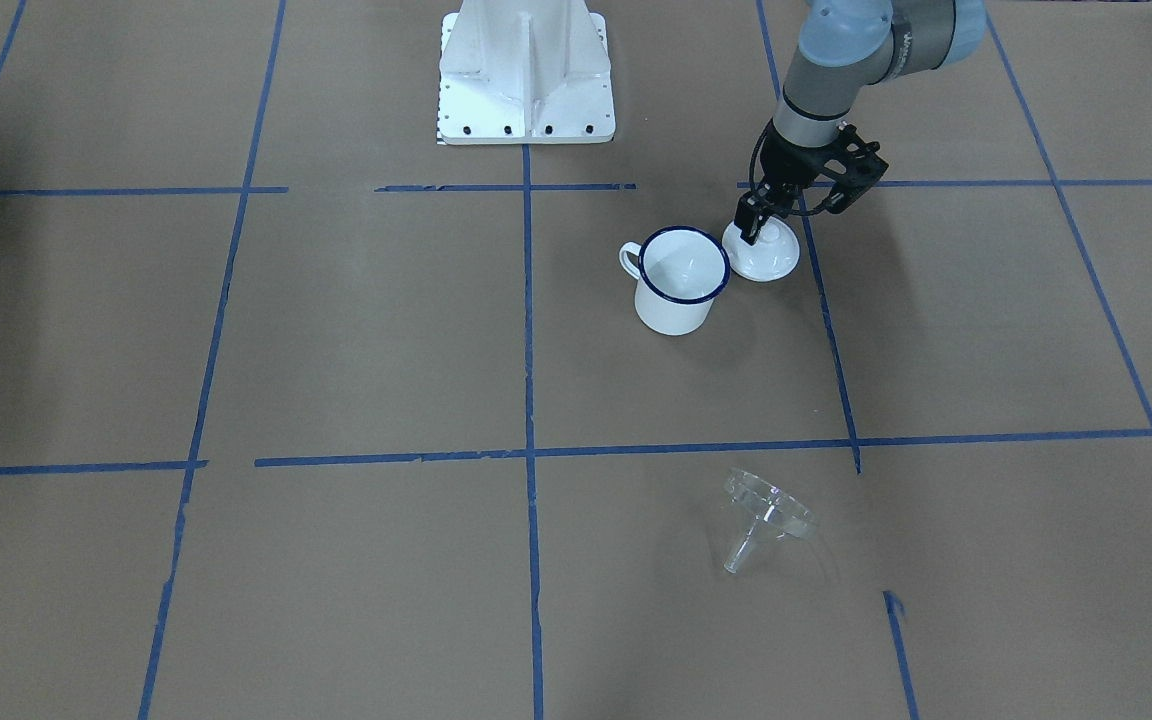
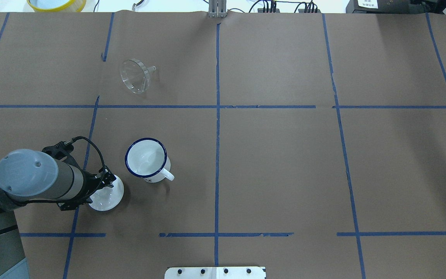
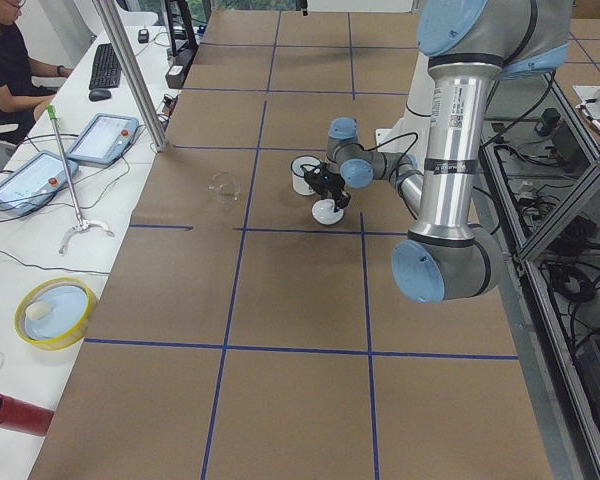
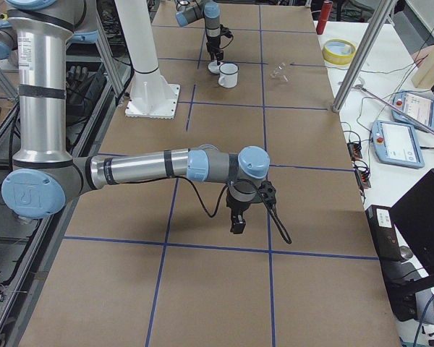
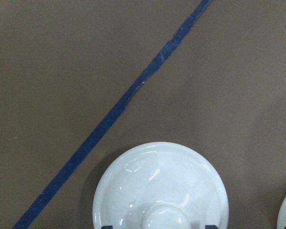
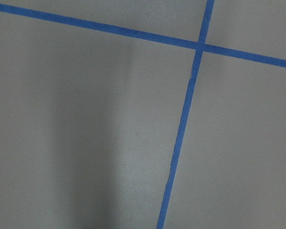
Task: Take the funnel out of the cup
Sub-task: 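Move the left gripper down to the white lid's knob, then grasp the lid knob with the left gripper and lift it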
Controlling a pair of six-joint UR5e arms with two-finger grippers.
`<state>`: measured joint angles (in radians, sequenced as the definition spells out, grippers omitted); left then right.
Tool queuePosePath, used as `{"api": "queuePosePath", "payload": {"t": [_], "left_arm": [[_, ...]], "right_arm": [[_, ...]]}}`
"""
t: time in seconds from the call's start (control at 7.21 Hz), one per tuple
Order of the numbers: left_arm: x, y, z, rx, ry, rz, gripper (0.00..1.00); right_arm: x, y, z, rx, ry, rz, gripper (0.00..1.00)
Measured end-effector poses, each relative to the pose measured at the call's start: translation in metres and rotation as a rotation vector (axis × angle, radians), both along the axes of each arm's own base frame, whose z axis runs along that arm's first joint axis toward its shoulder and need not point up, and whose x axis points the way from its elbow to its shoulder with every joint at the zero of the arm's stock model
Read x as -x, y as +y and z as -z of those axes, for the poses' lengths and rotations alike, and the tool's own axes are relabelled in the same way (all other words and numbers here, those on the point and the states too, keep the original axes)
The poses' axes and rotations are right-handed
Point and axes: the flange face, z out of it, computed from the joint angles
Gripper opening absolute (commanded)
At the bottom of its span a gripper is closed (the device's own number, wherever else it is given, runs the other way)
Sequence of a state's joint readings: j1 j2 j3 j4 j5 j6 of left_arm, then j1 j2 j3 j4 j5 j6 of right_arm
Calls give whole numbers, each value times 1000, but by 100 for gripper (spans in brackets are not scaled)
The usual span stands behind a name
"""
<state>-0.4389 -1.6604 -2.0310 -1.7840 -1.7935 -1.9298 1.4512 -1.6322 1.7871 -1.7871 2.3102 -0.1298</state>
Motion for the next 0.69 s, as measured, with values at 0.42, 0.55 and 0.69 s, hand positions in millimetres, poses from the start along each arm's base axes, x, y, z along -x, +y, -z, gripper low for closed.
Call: {"api": "queuePosePath", "payload": {"t": [0.42, 0.55, 0.69], "left_arm": [[1, -4, -1, -8, -4, 3, 6], [0, -5, -2, -5, -6, 5, 0], [0, -5, -1, -3, -3, 9, 0]], "right_arm": [[0, 0, 0, 0, 0, 0, 100], [0, 0, 0, 0, 0, 0, 100], [0, 0, 0, 0, 0, 0, 100]]}}
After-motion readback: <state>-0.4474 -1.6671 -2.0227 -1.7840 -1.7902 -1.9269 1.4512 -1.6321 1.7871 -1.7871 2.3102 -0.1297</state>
